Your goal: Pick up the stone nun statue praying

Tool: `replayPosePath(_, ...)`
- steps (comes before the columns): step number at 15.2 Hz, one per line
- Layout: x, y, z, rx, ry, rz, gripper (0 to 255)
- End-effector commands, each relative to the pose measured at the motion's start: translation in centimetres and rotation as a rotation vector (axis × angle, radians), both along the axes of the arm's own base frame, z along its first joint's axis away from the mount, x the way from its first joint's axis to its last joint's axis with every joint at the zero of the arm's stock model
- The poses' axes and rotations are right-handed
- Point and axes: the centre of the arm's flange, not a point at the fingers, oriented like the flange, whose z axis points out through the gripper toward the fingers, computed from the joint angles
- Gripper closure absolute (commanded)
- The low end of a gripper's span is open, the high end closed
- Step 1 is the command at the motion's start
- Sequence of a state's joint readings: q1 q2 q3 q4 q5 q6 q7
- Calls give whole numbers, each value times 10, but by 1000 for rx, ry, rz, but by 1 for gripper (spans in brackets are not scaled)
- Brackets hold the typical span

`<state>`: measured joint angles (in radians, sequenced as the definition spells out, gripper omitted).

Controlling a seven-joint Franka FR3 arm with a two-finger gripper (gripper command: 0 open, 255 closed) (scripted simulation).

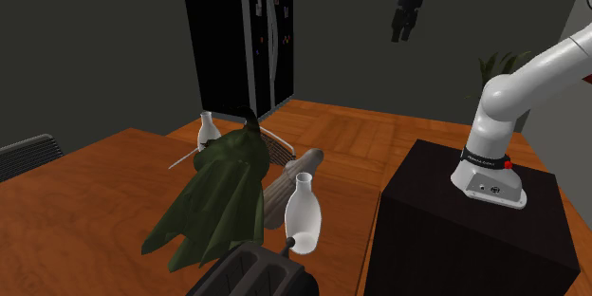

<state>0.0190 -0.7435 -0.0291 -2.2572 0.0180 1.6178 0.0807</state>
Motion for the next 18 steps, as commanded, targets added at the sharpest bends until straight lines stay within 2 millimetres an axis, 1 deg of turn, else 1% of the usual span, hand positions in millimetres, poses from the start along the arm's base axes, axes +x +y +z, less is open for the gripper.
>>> replayPosePath(1, 0, 0, 0, 0, 0, 0, 0)
replayPosePath(10, 47, 85, -64, 36, 38, 109, 0)
replayPosePath(18, 79, 165, -120, 68, 72, 206, 0)
